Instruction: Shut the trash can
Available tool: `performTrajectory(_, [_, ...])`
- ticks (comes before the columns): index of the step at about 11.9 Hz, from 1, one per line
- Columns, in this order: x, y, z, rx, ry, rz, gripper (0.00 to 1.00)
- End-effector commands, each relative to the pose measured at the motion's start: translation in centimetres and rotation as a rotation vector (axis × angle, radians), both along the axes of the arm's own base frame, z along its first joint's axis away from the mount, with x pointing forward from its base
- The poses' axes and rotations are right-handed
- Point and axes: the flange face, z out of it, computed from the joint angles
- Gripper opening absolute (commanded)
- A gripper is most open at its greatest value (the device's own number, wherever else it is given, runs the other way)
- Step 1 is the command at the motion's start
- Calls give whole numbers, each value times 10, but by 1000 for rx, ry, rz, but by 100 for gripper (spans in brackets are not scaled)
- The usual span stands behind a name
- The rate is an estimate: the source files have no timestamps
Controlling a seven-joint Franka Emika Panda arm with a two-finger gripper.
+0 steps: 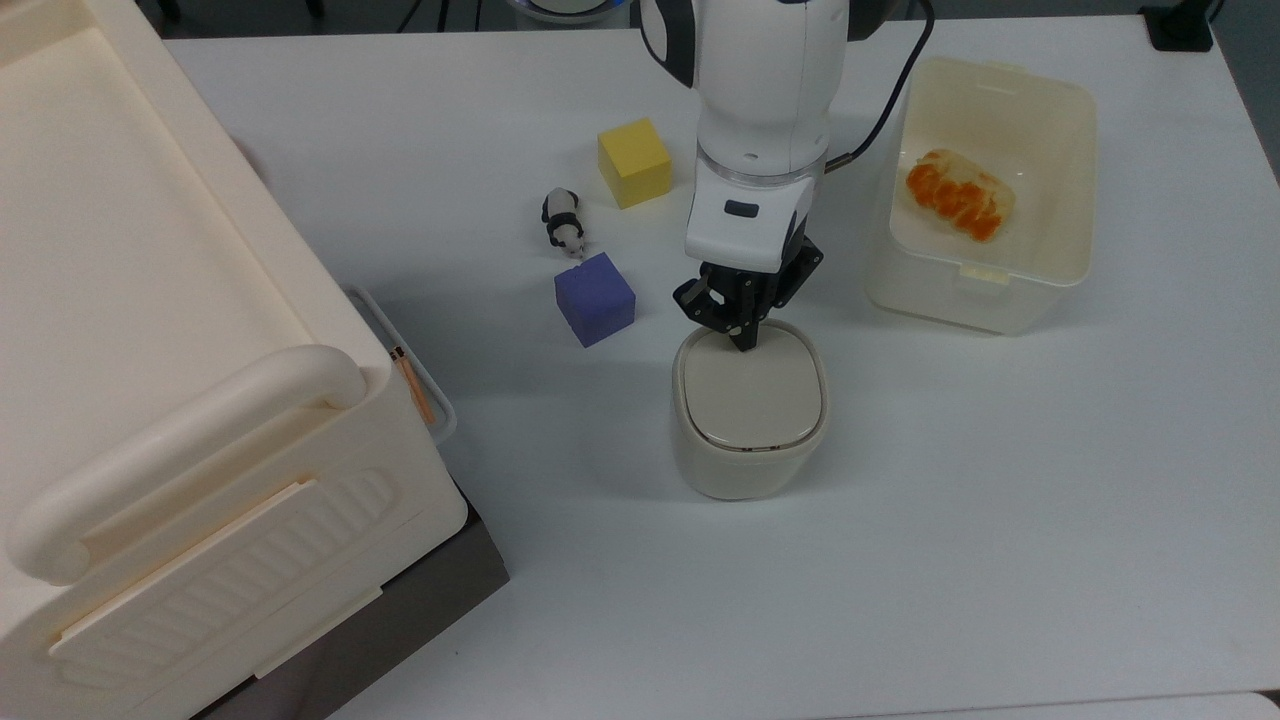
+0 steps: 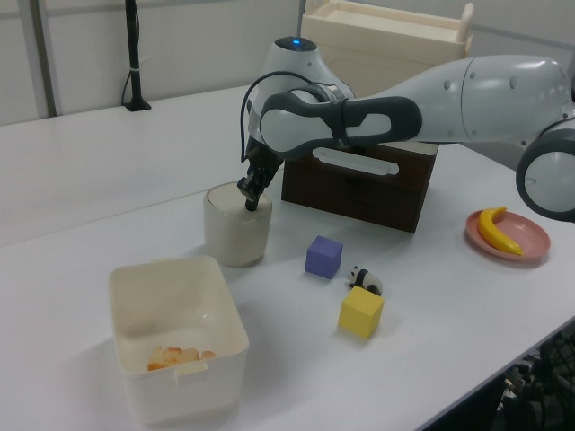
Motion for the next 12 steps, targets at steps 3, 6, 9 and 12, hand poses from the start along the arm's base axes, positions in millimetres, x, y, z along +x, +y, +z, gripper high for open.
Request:
performTrajectory(3, [0,-9,52,62,-63,-56,0])
performTrajectory(6, [6,-19,87,122,-103,-102,0])
performTrajectory(9, [-22,-34,130,97,-8,-208,0])
performTrajectory(12, [-63,-74,180,60,70,-330,0])
